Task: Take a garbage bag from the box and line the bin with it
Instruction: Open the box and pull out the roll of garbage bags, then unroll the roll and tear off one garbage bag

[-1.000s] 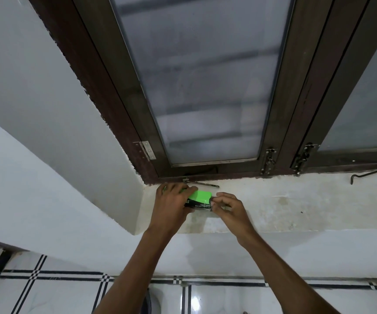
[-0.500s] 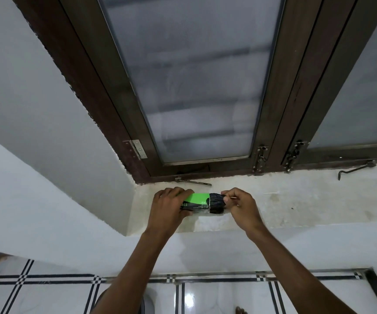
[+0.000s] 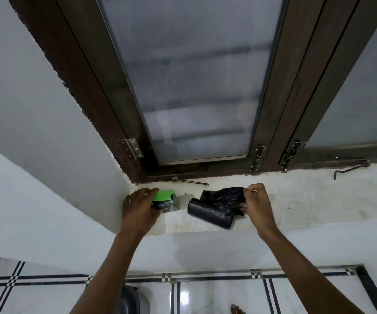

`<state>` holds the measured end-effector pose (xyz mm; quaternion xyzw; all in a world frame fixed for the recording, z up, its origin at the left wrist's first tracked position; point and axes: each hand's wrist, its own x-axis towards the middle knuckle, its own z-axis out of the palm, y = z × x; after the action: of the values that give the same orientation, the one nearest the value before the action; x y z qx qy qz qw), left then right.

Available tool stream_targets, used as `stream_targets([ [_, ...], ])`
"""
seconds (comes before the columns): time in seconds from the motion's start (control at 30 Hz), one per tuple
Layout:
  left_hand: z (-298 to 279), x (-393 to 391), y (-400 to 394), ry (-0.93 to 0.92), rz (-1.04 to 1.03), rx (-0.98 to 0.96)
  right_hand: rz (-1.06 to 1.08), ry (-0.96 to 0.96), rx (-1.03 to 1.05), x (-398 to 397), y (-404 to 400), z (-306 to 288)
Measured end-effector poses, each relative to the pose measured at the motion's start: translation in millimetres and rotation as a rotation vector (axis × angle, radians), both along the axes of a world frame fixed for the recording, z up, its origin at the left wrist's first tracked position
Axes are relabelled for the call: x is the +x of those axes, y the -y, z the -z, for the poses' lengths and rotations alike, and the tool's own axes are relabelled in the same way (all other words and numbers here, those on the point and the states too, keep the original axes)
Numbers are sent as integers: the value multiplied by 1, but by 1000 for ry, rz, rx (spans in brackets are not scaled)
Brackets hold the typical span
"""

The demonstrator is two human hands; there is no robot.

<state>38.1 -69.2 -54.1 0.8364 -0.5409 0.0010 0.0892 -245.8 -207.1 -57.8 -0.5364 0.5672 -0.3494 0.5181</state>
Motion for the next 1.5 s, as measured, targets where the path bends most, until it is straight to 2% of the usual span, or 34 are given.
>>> stream_targets([
  [0.1,-9,-31,1,38,33,-84,-17,-99,-83,7,-9,2],
  [0.17,-13,-76,-1,-80,163,-125,9,-120,-107,12,-14,1],
  [0.23,-8,-114,-1,-166,250,-88,36,-132,-98,17,-19,1],
  [0.37,1,-128,18,-315,141,-120,-16,-149,-93,17,-19,-3],
  [0.5,-3,-128,33,-316,119,-153,-248,-299,-247,16,-1,-6],
  [0.57,-1,-130,36,-331,93,-162,-365,-289,-139,16,5,-11],
  [0.63,3,-135,39,-354,79,-171,-398,-185,24,14,9,-16],
  [0.7,6,-143,40,-390,69,-193,-373,-119,99,8,13,-18],
  [0.8,5,-156,45,-490,24,-226,-302,-135,126,-4,13,-15],
  [0.9,5,-168,54,-599,-37,-238,-144,-73,232,-13,11,-6],
  [0.97,6,-171,60,-648,-66,-264,-38,-69,221,-20,10,-8],
  [1.03,4,-172,67,-709,-102,-264,18,-136,88,-30,11,-15],
  [1.1,2,-171,72,-760,-147,-195,-33,-173,-17,-36,14,-24],
  [1.27,-1,-170,79,-756,-172,-51,-380,-407,-22,-31,27,-24],
  [1.37,-5,-171,80,-789,-191,2,-348,-523,-91,-39,41,-19],
  [1.4,-6,-170,81,-801,-201,4,-300,-500,-88,-45,47,-18],
  [1.5,-8,-170,85,-774,-221,8,-164,-246,36,-66,57,-17],
])
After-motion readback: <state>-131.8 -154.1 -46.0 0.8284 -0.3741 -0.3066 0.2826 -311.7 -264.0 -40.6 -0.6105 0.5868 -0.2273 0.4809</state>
